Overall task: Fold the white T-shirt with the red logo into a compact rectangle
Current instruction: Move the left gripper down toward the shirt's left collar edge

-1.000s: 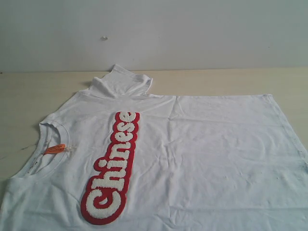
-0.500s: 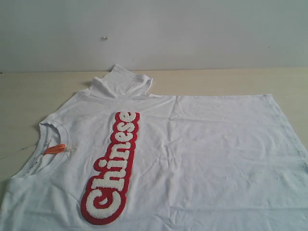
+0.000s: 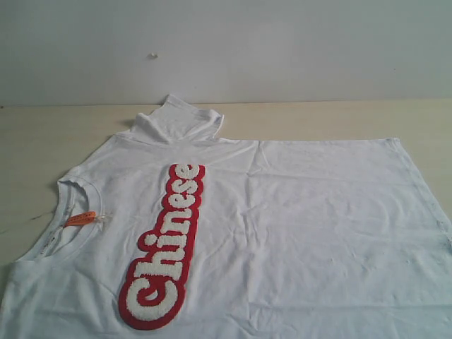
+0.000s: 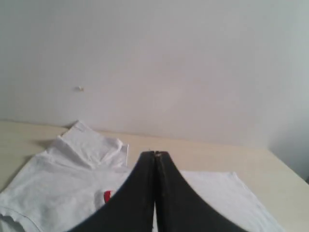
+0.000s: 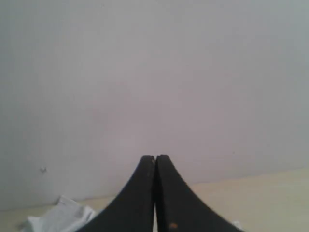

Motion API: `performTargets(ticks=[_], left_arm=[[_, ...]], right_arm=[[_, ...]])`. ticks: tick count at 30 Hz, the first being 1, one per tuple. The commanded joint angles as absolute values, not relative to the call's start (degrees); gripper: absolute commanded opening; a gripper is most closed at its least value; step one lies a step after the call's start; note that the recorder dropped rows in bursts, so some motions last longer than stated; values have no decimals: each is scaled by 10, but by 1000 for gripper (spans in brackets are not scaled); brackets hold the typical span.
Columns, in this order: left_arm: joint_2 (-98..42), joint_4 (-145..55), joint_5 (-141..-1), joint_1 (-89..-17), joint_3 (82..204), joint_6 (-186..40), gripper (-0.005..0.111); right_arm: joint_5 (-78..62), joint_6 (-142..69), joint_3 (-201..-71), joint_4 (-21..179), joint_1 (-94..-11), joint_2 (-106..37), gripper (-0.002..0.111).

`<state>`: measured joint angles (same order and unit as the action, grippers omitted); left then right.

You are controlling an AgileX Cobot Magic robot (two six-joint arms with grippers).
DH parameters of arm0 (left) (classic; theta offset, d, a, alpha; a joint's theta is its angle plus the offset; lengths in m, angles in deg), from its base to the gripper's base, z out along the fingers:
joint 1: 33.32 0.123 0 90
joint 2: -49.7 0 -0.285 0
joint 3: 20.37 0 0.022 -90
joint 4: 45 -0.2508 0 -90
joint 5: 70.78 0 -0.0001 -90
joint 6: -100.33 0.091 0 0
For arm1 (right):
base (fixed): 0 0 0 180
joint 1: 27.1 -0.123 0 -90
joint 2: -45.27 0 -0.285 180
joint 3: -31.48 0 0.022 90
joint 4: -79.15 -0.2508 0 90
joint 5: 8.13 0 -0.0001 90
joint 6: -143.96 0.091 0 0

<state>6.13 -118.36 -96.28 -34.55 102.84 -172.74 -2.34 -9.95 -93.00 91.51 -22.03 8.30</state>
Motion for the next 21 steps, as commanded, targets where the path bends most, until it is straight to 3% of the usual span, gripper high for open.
performTargets(ticks=[1,3,9,17,21], left_arm=[[-47,-1350,-1006,-346,1104,-1857,0],[-102,-1449,-1037,-346,1155,-1928,0],[-204,-1449,-1126,-346,1228,-1892,0],[-246,-1449,-1172,-346,1247,-1607,0],[-246,-1449,-1170,-346,1246,-1591,0]], right_arm=[[-67,-100,-959,958,-218,30,0],[-78,-117,-970,963,-218,8,0],[-126,-166,-1007,958,-218,-36,0],[-128,-315,-1022,957,-218,-46,0],[-128,-308,-1022,953,-218,-46,0]])
